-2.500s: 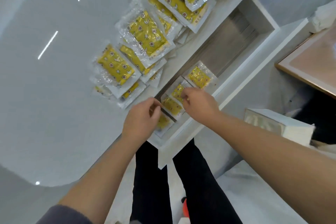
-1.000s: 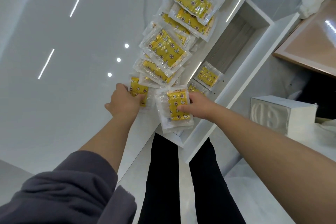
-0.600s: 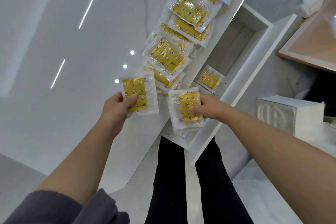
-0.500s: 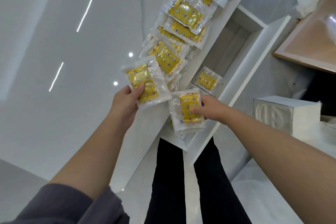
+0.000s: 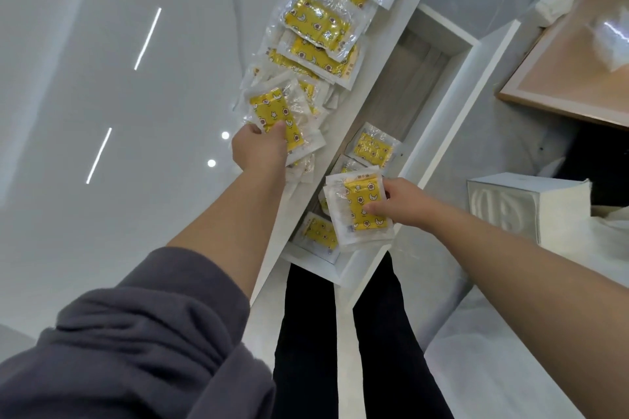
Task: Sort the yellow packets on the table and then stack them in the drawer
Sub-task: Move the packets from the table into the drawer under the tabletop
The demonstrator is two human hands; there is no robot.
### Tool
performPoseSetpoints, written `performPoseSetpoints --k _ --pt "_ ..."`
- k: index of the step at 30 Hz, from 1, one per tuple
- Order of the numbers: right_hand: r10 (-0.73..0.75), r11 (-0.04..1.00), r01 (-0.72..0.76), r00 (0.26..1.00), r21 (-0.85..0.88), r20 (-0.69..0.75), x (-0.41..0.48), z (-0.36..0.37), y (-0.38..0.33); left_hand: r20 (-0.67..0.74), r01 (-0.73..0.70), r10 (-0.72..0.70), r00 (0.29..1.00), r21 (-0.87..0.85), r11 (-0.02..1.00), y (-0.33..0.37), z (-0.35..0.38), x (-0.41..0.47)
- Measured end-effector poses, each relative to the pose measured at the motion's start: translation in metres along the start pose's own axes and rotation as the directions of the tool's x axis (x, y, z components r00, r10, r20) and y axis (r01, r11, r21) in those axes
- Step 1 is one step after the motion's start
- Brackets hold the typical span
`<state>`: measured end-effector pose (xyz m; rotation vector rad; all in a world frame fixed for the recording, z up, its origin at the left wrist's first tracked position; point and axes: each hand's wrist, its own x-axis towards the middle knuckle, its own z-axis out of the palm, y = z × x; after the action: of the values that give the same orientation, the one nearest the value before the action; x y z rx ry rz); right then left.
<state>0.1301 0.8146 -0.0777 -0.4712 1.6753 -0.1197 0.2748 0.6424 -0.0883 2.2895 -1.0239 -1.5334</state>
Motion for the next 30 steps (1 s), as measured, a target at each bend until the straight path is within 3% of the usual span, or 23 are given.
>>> performPoseSetpoints --k 4,9,12,15,19,22,26,30 --pt "-0.002 1.000 0.002 1.000 0.018 -0.029 0.001 -0.010 0.005 0.103 -0.103 0.102 0.989 0.007 0.995 -0.008 -0.013 -0.029" --pt "-0.009 1.000 0.010 0.986 0.003 -0.164 0.005 -0.046 0.008 0.300 -0.268 0.204 0.932 0.191 0.944 -0.036 -0.014 -0.068" --pt "-0.030 0.999 0.017 0.959 -0.051 -0.282 0.018 -0.082 0.010 0.452 -0.301 0.157 0.878 0.268 0.915 -0.055 0.011 -0.079" --pt "-0.045 0.996 0.017 0.944 -0.089 -0.327 0.042 -0.121 0.010 0.499 -0.271 0.104 0.860 0.275 0.922 -0.067 0.047 -0.086" --pt "-0.071 0.990 0.031 0.955 -0.141 -0.287 0.088 -0.163 0.010 0.466 -0.181 0.019 0.885 0.306 0.935 -0.078 0.095 -0.081" --pt "-0.116 0.965 0.059 0.970 -0.256 -0.214 0.128 -0.178 0.006 0.333 -0.066 -0.038 0.942 0.296 0.953 -0.086 0.126 -0.067" --pt "-0.240 0.825 0.139 0.964 -0.548 -0.118 0.174 -0.171 0.010 0.185 0.070 -0.108 0.977 0.202 0.977 -0.098 0.154 -0.043" --pt "-0.312 0.743 0.241 0.950 -0.625 -0.005 0.208 -0.160 0.025 0.117 0.161 -0.164 0.980 0.032 0.986 -0.112 0.167 -0.025"
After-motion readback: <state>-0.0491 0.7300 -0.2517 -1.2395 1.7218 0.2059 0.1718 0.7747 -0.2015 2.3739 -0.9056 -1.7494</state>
